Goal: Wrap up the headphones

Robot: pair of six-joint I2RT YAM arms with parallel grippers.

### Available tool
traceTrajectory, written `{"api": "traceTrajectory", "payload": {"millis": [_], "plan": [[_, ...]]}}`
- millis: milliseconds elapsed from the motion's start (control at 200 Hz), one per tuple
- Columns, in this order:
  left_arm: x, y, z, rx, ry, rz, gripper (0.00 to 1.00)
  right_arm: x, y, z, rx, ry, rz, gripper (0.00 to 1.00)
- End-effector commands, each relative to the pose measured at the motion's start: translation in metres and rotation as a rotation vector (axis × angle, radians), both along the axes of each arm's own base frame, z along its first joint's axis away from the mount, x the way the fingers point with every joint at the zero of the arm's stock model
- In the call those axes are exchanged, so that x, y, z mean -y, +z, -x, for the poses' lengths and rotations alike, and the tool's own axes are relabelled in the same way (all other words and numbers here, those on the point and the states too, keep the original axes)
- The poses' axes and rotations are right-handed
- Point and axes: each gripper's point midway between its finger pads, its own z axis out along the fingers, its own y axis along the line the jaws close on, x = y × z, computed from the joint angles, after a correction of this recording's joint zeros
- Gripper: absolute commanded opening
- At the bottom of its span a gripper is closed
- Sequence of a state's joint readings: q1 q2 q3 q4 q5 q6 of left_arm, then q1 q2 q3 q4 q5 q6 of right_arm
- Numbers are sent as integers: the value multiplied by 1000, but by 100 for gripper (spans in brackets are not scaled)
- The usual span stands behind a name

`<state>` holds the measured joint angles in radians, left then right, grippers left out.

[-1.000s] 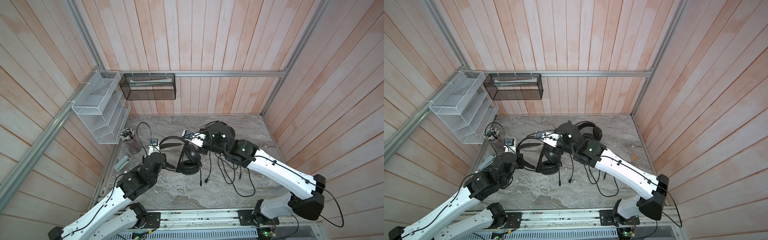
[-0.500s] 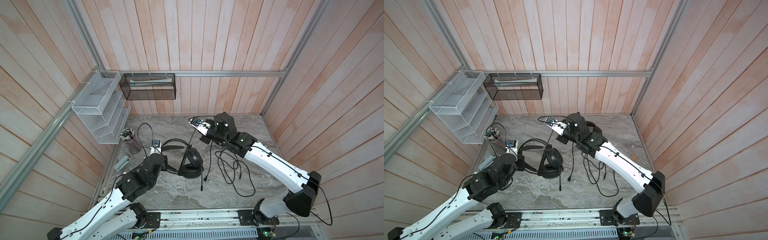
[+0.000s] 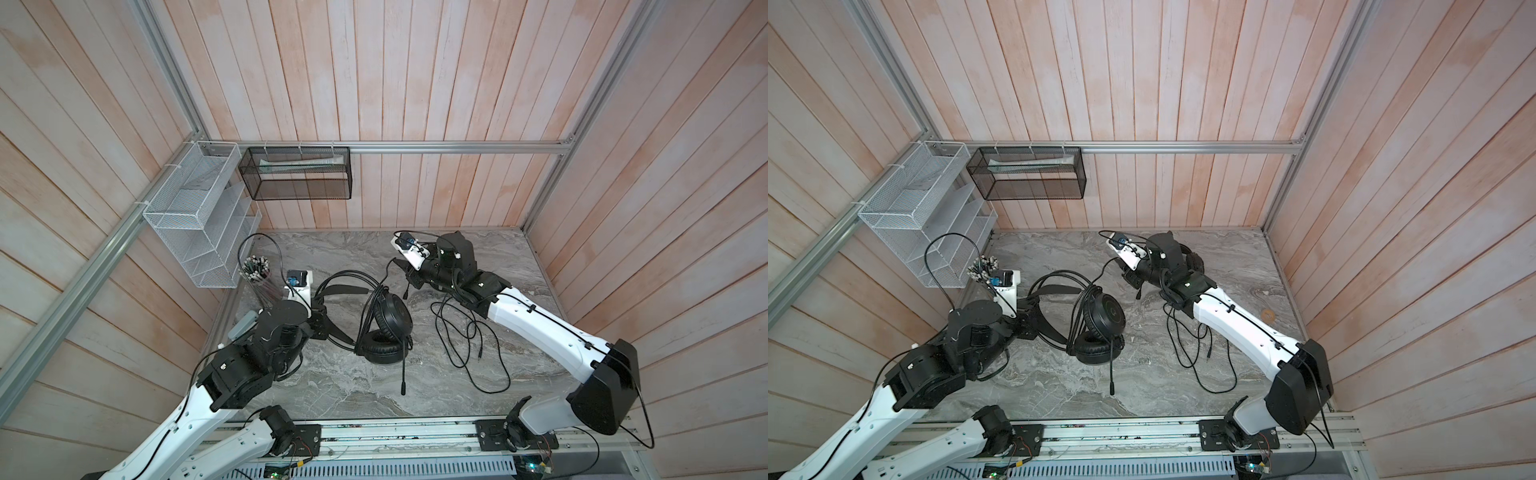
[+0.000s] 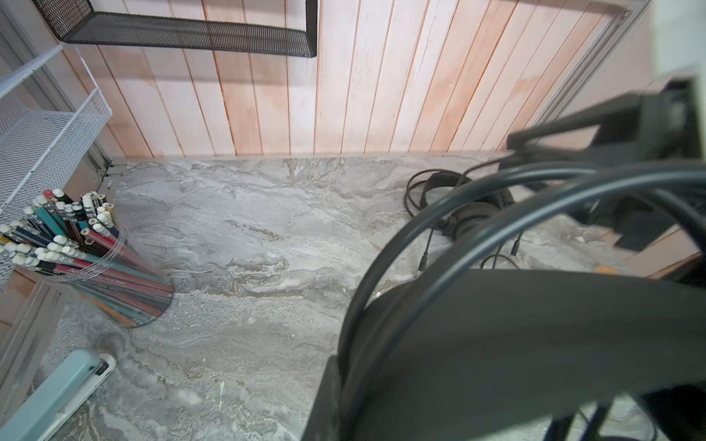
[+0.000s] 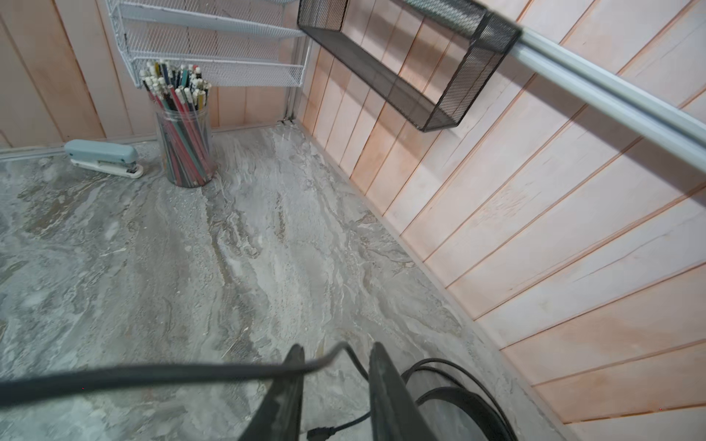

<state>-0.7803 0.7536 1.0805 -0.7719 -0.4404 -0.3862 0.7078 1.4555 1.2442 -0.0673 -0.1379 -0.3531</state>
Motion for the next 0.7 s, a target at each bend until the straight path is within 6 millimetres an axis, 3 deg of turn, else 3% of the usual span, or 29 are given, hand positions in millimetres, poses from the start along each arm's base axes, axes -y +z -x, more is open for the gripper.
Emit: {"api": "traceTrajectory", "payload": {"millis": [0,320,520,695], "plan": [[5,47,5,49,-7,190,0,-5,7,8,-6,42,-87,34],[8,93,6,71,-14,279,0,-18,-10,31,-78,159,-207,48],[8,125,5,93,-9,288,0,-7,-1,54,-84,182,-360,55],[9,156,5,127,-25,314,0,-2,-7,79,-137,248,-480,61]]}}
